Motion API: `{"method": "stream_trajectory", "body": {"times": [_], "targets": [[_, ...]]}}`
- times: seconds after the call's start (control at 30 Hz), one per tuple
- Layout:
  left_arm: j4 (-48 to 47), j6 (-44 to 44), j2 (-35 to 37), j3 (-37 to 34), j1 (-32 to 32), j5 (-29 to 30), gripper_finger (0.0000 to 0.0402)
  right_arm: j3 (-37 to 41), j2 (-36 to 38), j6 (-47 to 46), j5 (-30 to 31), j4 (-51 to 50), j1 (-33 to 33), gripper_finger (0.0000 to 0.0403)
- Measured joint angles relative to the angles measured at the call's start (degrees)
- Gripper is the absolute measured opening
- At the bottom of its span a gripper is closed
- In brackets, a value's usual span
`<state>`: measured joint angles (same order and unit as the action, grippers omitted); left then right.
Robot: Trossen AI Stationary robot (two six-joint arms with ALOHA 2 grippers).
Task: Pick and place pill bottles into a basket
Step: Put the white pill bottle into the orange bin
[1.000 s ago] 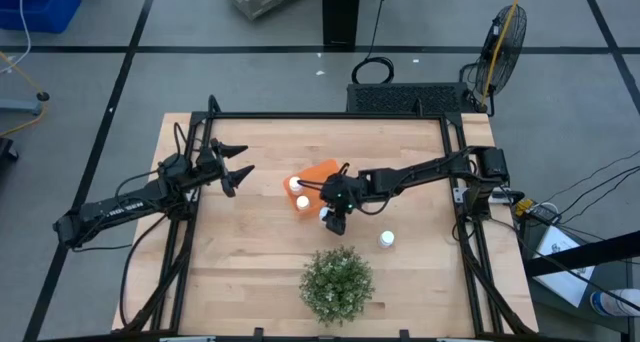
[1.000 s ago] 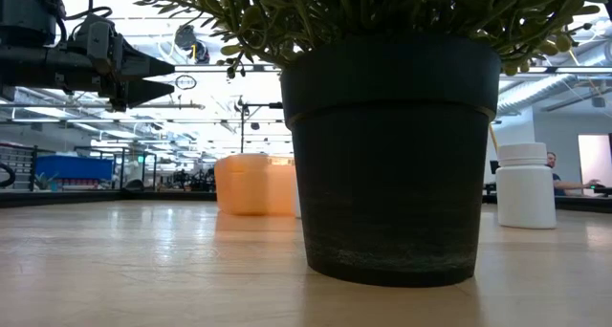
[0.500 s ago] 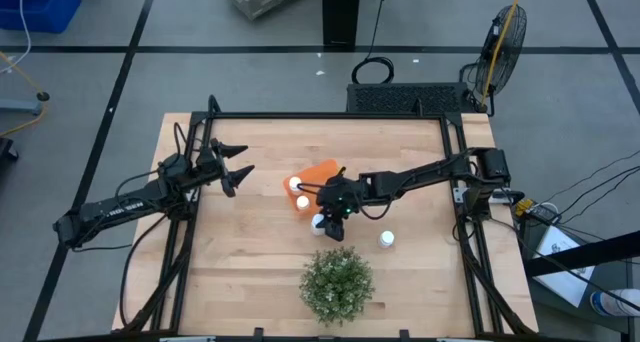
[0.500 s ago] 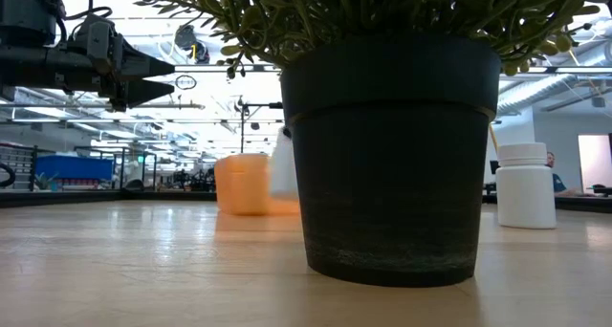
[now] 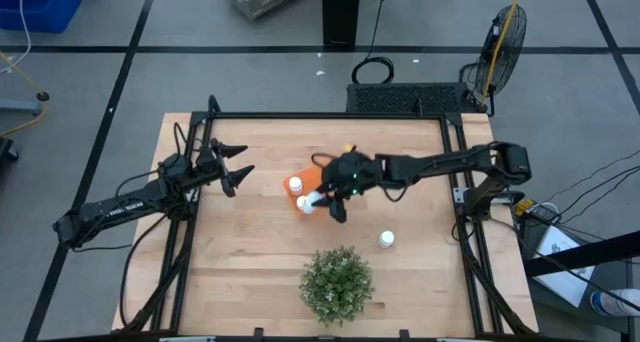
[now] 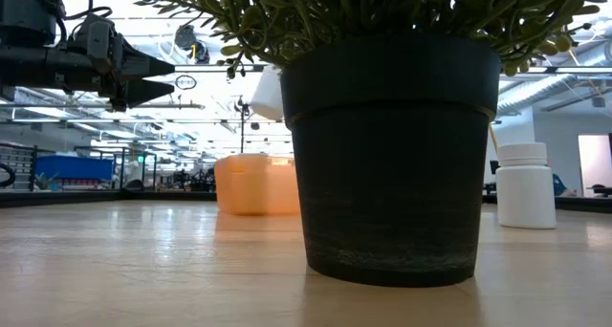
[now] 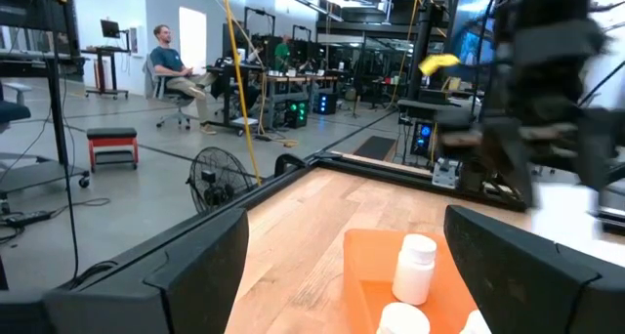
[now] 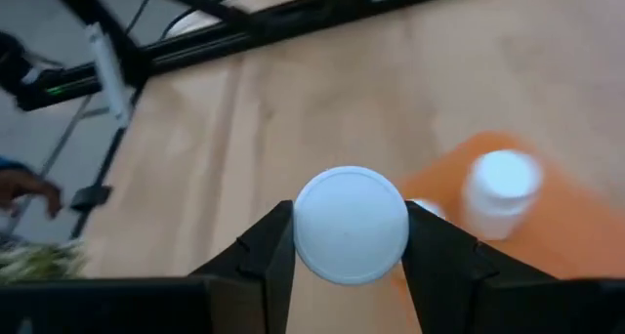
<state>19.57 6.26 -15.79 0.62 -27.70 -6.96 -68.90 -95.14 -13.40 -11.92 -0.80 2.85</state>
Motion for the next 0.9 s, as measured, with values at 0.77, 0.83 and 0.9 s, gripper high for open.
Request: {"method": "stream_trajectory", "body": {"times": [0.77, 0.83, 0.9], "targets": [[0.0, 0.0, 0.0, 0.0, 0.0, 0.0, 0.0349, 0.0, -2.0, 6.6, -1.9, -5.2, 14.2, 0.0140], [0.0, 0.0, 0.0, 0.0, 0.0, 0.0, 0.0349, 0.0, -3.0, 6.8, -1.9, -5.0, 14.4, 0.0140], [0.0, 0.0, 0.0, 0.0, 0.0, 0.0, 0.0349, 0.0, -3.6, 7.1, -1.9, -5.6, 14.4, 0.0140]]}}
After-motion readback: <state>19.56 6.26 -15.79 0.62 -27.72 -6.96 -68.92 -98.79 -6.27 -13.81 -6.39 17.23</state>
